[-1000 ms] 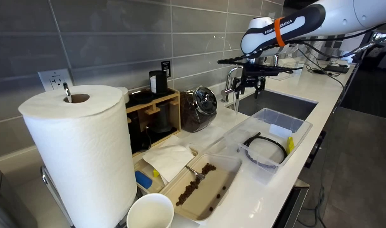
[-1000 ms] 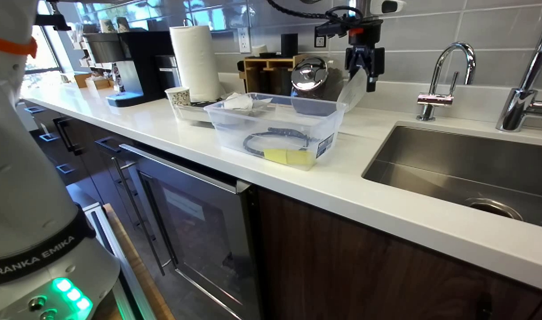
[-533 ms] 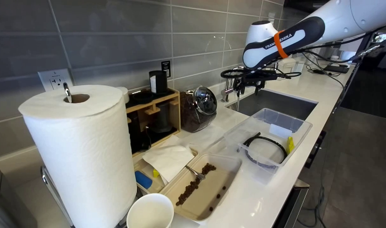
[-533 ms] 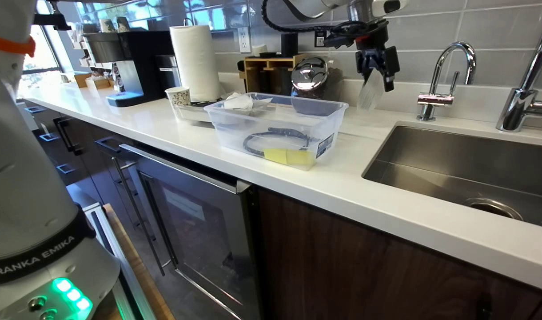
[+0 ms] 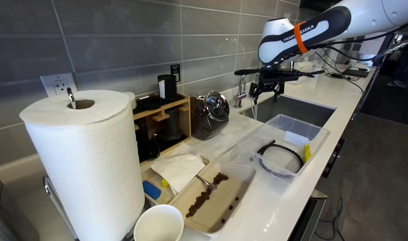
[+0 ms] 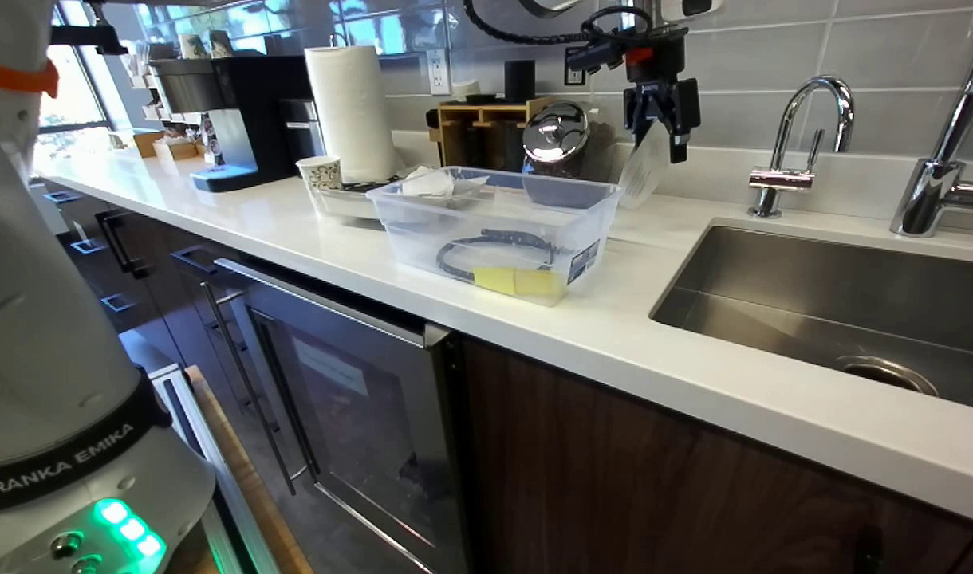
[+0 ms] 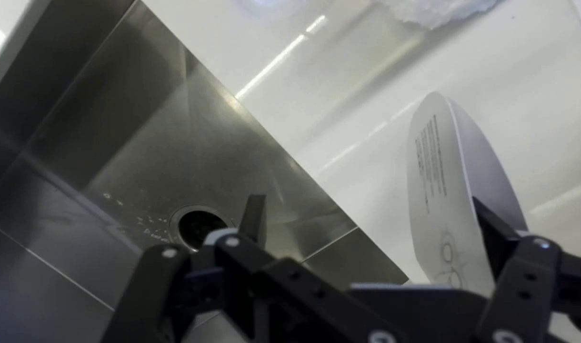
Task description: Pick up the white oval shaped paper from the tote and place it on the counter
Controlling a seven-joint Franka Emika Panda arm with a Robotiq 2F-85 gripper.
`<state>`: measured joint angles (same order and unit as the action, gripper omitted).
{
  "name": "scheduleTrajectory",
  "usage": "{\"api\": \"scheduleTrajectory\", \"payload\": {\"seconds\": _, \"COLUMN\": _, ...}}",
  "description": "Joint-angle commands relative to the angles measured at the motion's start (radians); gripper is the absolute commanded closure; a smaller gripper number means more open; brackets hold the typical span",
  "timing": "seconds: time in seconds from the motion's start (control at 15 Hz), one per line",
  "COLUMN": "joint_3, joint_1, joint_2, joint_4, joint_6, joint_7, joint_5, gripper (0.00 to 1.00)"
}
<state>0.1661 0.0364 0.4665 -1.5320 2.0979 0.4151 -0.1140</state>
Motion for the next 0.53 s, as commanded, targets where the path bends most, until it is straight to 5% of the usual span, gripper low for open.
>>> {"api": "scheduleTrajectory", "payload": {"seconds": 0.0, "joint_3": 0.001, "joint_1": -0.008, "joint_2": -0.015, "joint_4": -0.023, "joint_6": -0.044, "joint_7": 0.013, "joint_5": -0.017, "gripper": 0.0}}
{"api": "scheduleTrajectory", "payload": {"seconds": 0.47, "joint_3": -0.006, "joint_1": -0.01, "joint_2": -0.009, "joint_4": -0.025, "joint_6": -0.087, "joint_7": 0.021, "joint_5": -0.014, "gripper": 0.0}}
